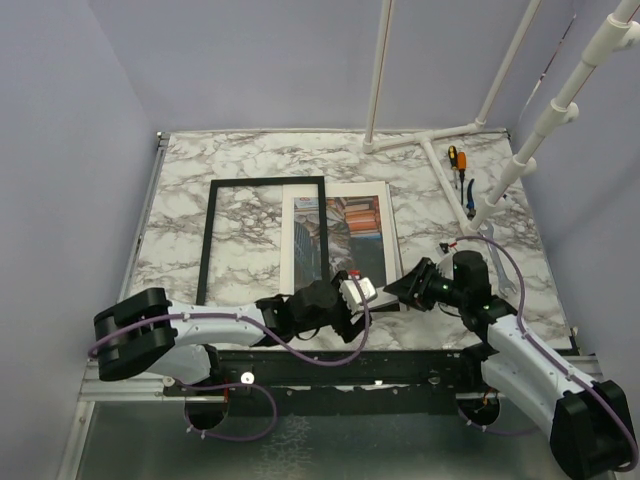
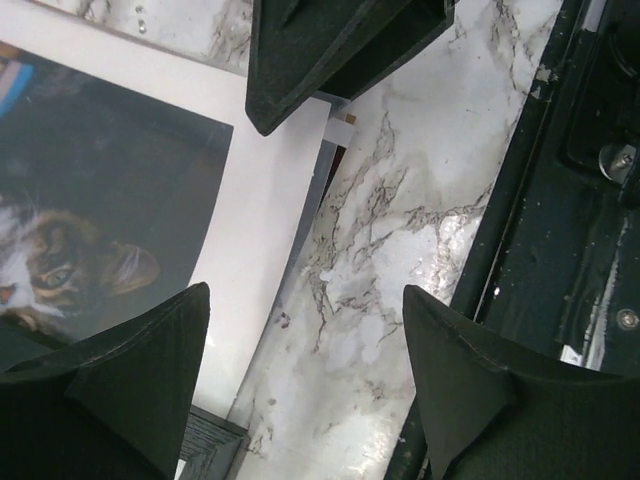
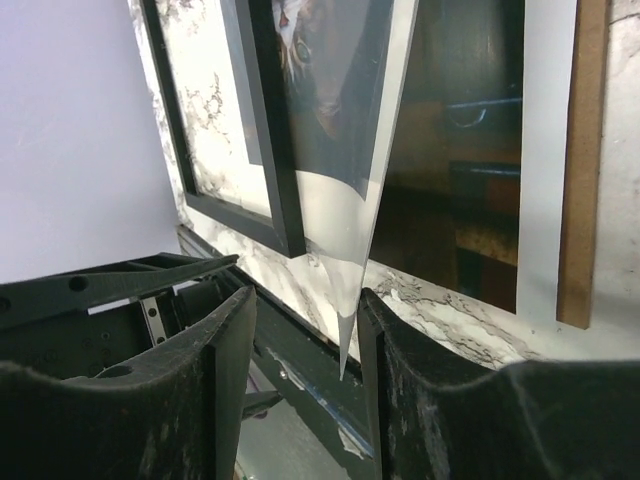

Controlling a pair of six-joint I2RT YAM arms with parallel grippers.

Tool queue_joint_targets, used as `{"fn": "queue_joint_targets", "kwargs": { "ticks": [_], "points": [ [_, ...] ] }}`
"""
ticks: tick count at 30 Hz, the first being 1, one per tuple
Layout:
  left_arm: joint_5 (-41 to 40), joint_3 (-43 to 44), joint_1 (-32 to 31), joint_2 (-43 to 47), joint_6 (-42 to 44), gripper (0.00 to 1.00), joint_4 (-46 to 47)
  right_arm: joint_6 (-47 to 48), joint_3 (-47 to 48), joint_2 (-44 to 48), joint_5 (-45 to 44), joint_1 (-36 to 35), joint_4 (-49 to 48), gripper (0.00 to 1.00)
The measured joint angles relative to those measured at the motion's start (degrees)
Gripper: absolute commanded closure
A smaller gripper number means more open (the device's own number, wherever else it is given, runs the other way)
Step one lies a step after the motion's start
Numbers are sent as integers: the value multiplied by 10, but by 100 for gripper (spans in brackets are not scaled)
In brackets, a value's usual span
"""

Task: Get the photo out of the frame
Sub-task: Pick up the photo from the photo frame.

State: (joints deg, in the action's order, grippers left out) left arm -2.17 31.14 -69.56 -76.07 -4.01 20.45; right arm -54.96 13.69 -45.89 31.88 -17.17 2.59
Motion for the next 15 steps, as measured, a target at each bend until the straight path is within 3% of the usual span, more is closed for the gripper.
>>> {"fn": "queue_joint_targets", "kwargs": {
  "ticks": [2, 4, 5, 15],
  "points": [
    [-21, -5, -12, -1, 21, 28, 14, -5, 0, -2, 2, 0, 0, 54],
    [-47, -6, -25, -10, 41, 43, 31, -8, 0, -2, 5, 0, -1, 54],
    [-58, -6, -31, -17, 49, 46, 40, -10, 0, -2, 6, 0, -3, 54],
    [-115, -6, -47, -83, 91, 42, 107, -23, 0, -2, 11, 0, -9, 54]
  ]
}}
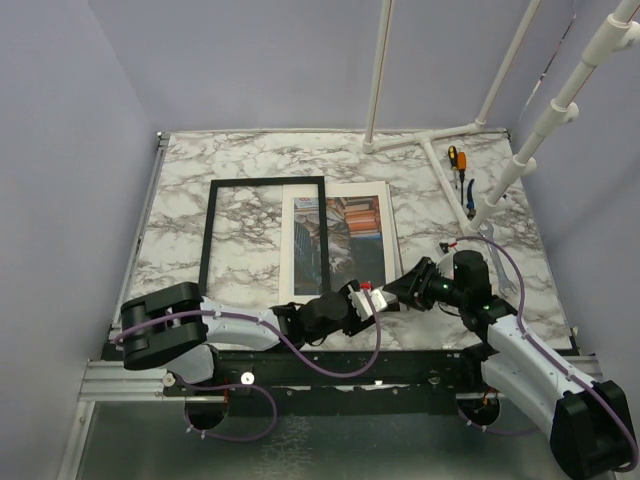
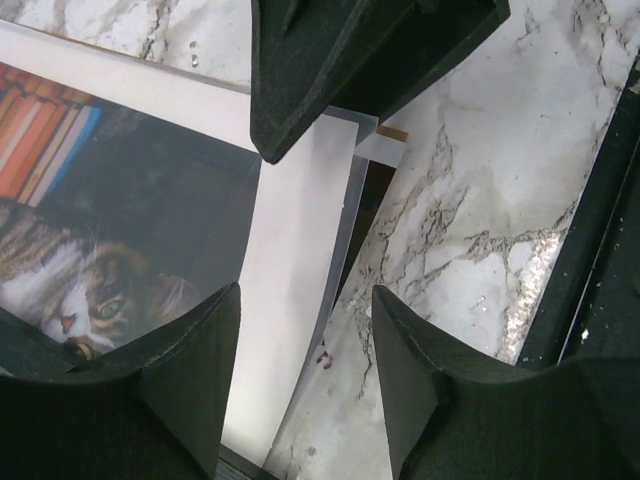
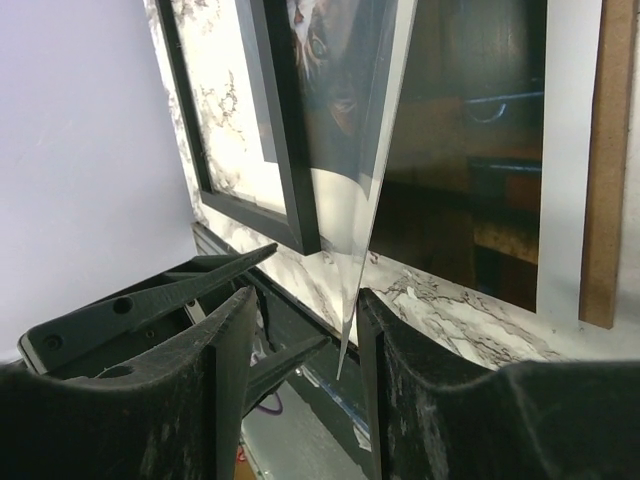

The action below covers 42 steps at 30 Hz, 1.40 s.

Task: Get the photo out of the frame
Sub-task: Pick up the photo from the photo frame.

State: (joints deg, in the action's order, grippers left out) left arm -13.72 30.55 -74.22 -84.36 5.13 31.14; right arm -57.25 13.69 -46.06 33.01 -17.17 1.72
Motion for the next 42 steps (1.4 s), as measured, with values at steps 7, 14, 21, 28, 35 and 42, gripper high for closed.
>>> {"fn": "queue_joint_targets", "kwargs": {
  "ticks": [7, 14, 21, 28, 35, 42],
  "points": [
    [-4, 16, 0, -29, 5, 30, 32, -4, 0, 0, 4, 0, -2, 54],
    [-4, 37, 0, -62, 4, 37, 50, -8, -2, 0, 6, 0, -3, 54],
    [-8, 44, 0, -76, 4, 37, 55, -9, -7, 1, 7, 0, -4, 54],
    [-16, 52, 0, -90, 3, 52, 57, -11, -7, 2, 7, 0, -4, 54],
    [-25, 52, -1, -87, 3, 64, 59, -12, -7, 2, 7, 0, -4, 54],
    [-37, 49, -1, -69, 3, 65, 59, -12, -7, 2, 7, 0, -4, 53]
  ]
}}
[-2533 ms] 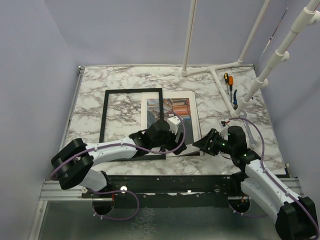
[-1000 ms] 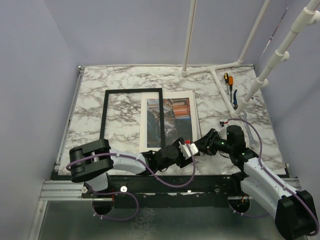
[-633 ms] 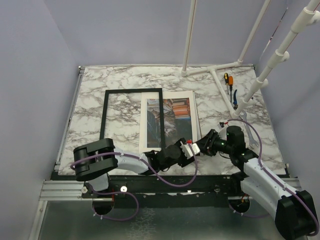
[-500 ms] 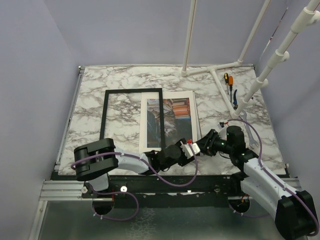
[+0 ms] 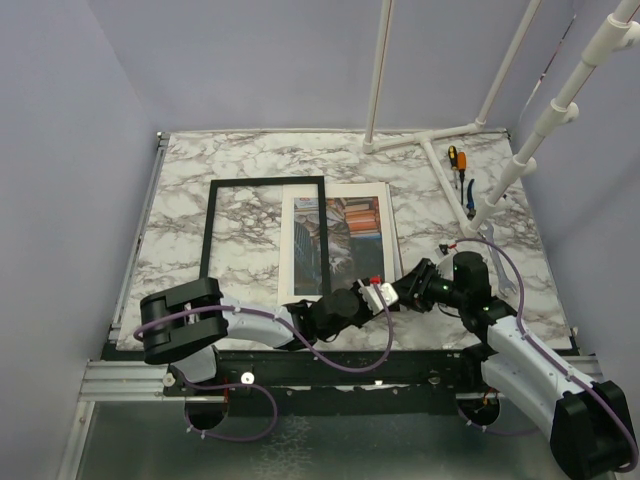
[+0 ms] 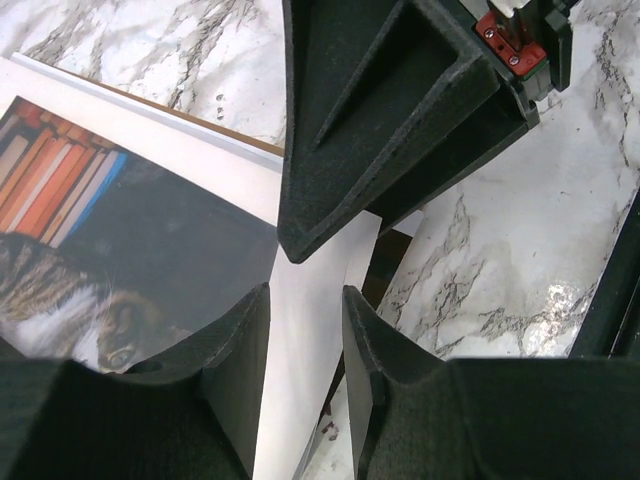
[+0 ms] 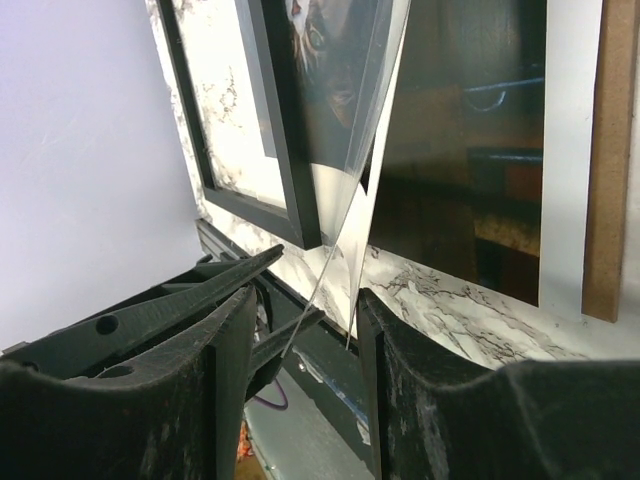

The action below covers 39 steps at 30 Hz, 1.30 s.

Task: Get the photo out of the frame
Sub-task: Pick up the photo from the photo frame.

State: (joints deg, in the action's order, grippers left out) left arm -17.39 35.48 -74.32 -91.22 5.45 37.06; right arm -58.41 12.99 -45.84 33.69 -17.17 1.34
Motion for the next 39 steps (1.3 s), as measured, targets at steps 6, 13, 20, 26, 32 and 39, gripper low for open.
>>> {"fn": "queue_joint_targets", "kwargs": {
  "ticks": [6, 13, 20, 26, 32, 39],
  "points": [
    [-9, -7, 0, 11, -1, 68, 0, 0, 0, 1, -11, 0, 5, 53],
    [-14, -8, 0, 12, -4, 71, 0, -8, -1, 54, -37, 0, 12, 34],
    [-14, -8, 0, 12, -9, 74, 0, -22, -22, 83, -46, 0, 3, 48],
    [-15, -9, 0, 12, -22, 79, 0, -50, -60, 104, -49, 0, -19, 43],
    [-16, -10, 0, 12, -38, 81, 0, -76, -83, 148, -54, 0, -35, 29],
    [-16, -10, 0, 12, -45, 84, 0, -105, -109, 198, -58, 0, -49, 42]
  ]
}}
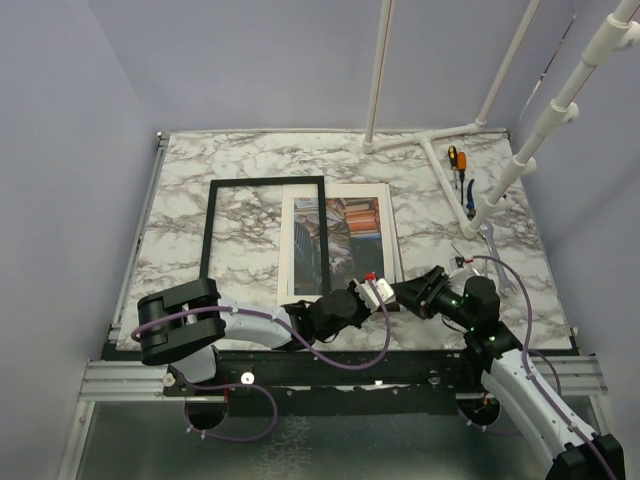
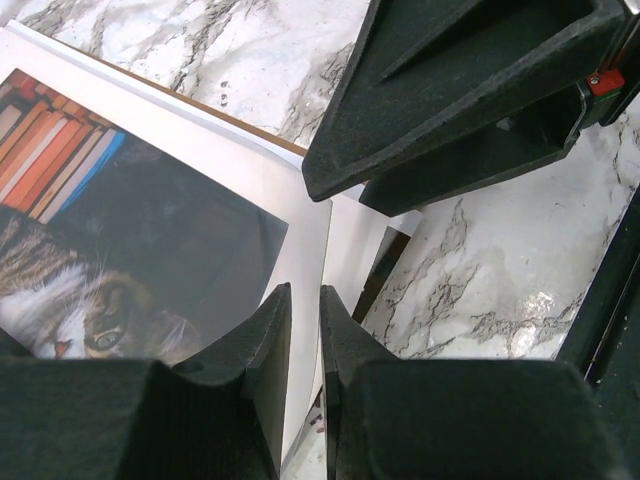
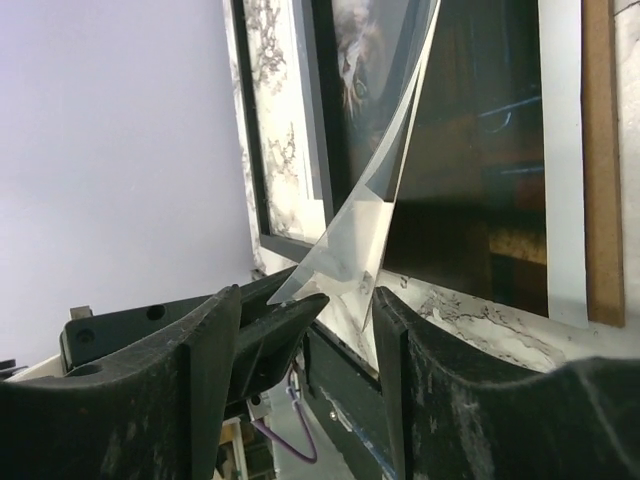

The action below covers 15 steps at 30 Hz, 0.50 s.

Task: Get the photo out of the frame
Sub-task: Pick up the photo from the photo frame.

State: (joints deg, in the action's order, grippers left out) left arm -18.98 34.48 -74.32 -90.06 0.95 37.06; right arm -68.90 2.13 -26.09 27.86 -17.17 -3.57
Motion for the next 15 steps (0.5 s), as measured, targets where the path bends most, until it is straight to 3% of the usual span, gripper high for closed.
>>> {"fn": "queue_joint_targets", "kwargs": {
  "ticks": [3, 10, 15],
  "points": [
    [0, 0, 0, 0, -1, 87, 0, -10, -9, 21, -2, 0, -3, 41],
    [0, 0, 1, 0, -18, 89, -1, -19, -14, 38, -2, 0, -16, 57],
    [-2, 0, 3, 0, -24, 91, -4, -19, -14, 31, -2, 0, -19, 61]
  ]
}}
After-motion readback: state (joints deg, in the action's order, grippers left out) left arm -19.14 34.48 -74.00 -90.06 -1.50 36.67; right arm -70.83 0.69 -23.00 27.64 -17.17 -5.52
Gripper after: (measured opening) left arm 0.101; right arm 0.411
